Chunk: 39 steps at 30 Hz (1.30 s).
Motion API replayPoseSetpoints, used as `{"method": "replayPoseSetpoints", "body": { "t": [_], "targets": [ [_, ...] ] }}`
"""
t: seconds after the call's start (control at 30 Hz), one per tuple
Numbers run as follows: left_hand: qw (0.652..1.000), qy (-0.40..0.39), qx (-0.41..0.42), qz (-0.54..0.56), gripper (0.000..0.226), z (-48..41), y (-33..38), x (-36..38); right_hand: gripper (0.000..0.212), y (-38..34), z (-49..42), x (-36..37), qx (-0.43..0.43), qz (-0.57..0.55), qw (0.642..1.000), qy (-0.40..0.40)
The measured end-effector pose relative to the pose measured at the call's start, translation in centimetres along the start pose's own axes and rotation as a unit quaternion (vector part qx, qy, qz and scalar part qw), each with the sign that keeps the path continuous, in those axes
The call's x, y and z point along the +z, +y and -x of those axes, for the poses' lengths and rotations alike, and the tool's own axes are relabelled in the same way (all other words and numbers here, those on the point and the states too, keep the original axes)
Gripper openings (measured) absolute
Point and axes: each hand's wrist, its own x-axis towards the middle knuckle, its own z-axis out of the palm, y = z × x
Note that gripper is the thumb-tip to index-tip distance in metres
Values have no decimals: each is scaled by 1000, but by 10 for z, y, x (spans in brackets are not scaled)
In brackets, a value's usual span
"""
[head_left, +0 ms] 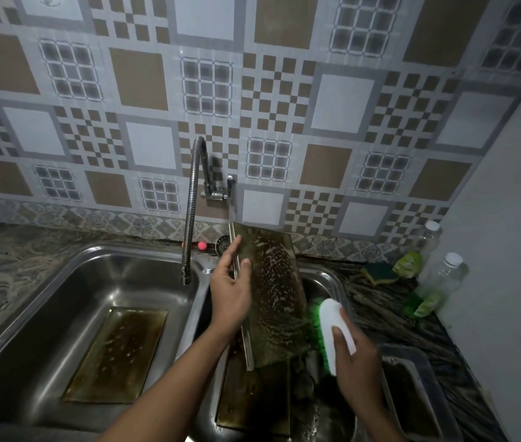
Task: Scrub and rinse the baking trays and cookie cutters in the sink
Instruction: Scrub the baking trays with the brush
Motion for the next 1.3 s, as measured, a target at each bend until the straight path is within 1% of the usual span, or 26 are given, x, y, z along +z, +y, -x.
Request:
{"method": "replayPoseSetpoints", "body": {
  "t": [0.07, 0.13, 0.2, 0.23, 0.33, 0.4, 0.47, 0.5, 0.53, 0.57, 0.63, 0.67, 0.73, 0.83, 0.93, 1.0, 1.07, 1.17, 1.23, 1.3],
  "targets": [
    [999, -15, -12, -29, 38, 5, -5, -4, 42, -8, -5, -3, 24, -39, 999, -19],
    [997, -42, -23, -67, 36, 8, -12, -5, 43, -24, -6, -1, 28, -65, 996, -51],
    [993, -71, -36, -92, 37, 14, -15, -6, 36, -41, 0, 8, 3, -50, 996, -76],
    [991, -83, -45, -92, 38, 17, -12, -5, 37, -51, 6, 13, -3, -36, 995, -91],
    [984, -119, -88, -98, 43, 24, 0, -2, 74, -61, 26, 31, -25, 28, 991, -127],
    [978, -143, -121, -92, 46, 27, 6, 0, 85, -60, 38, 41, -42, 105, 983, -145],
    [973, -156, -146, -82, 51, 26, 11, 0, 83, -62, 49, 48, -62, 210, 967, -130],
    [972, -162, -156, -74, 56, 26, 14, -2, 78, -66, 54, 50, -69, 245, 962, -103],
    [969, -177, -162, -60, 58, 25, 17, -4, 74, -69, 57, 53, -77, 263, 959, -69],
    [967, -200, -156, -39, 56, 24, 19, -6, 68, -72, 60, 56, -87, 268, 959, -34],
    [956, -253, -146, 22, 46, 23, 22, -13, 58, -75, 63, 60, -93, 246, 964, 30],
    [947, -278, -150, 53, 46, 22, 21, -19, 53, -77, 63, 63, -78, 220, 971, 51],
    [940, -309, -140, 45, 44, 20, 10, -40, 48, -85, 66, 70, -29, 156, 985, 68],
    [946, -307, -73, -70, 37, 21, -22, -90, 42, -103, 77, 87, 23, 104, 992, 71],
    [931, -309, -58, -187, 25, 18, -58, -150, 34, -118, 95, 116, 88, 54, 991, 90],
    [931, -274, -50, -236, 24, 9, -82, -188, 29, -127, 104, 141, 140, 4, 983, 116],
    [931, -242, -75, -263, 28, -5, -102, -222, 23, -136, 112, 169, 170, -35, 977, 121],
    [924, -251, -181, -226, 36, -27, -118, -267, 24, -154, 123, 212, 207, -96, 968, 107],
    [917, -258, -210, -219, 40, -44, -126, -296, 22, -160, 129, 241, 209, -91, 970, 80],
    [913, -251, -229, -227, 42, -60, -135, -326, 20, -161, 132, 269, 197, -64, 978, 35]
  ]
}}
